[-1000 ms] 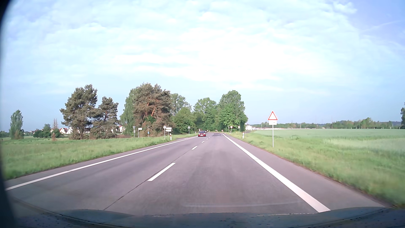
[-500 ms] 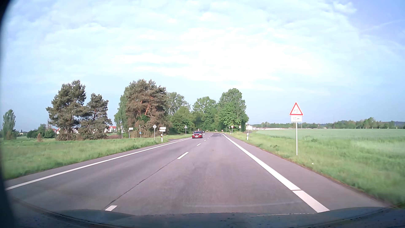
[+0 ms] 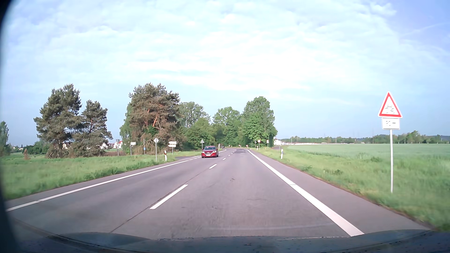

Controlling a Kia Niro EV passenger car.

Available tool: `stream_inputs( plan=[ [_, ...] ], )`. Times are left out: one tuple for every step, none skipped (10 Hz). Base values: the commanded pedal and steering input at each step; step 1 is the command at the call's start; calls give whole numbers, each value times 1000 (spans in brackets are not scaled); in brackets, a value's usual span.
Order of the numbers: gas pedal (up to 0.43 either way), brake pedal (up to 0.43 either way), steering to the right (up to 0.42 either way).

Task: Follow the waypoints while adhering to traffic rules and regulations

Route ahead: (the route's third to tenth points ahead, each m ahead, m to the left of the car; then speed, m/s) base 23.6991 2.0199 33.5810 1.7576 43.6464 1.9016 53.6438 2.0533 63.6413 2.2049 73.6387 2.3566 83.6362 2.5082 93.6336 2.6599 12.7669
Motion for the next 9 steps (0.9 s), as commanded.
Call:
stream_inputs(
  plan=[
    [39, 0, -2],
    [47, 0, -2],
    [59, 0, -2],
    [59, 0, -2],
    [59, 0, -2],
    [67, 0, -2],
    [67, 0, -2],
    [67, 0, -2],
    [67, 0, -2]
  ],
)
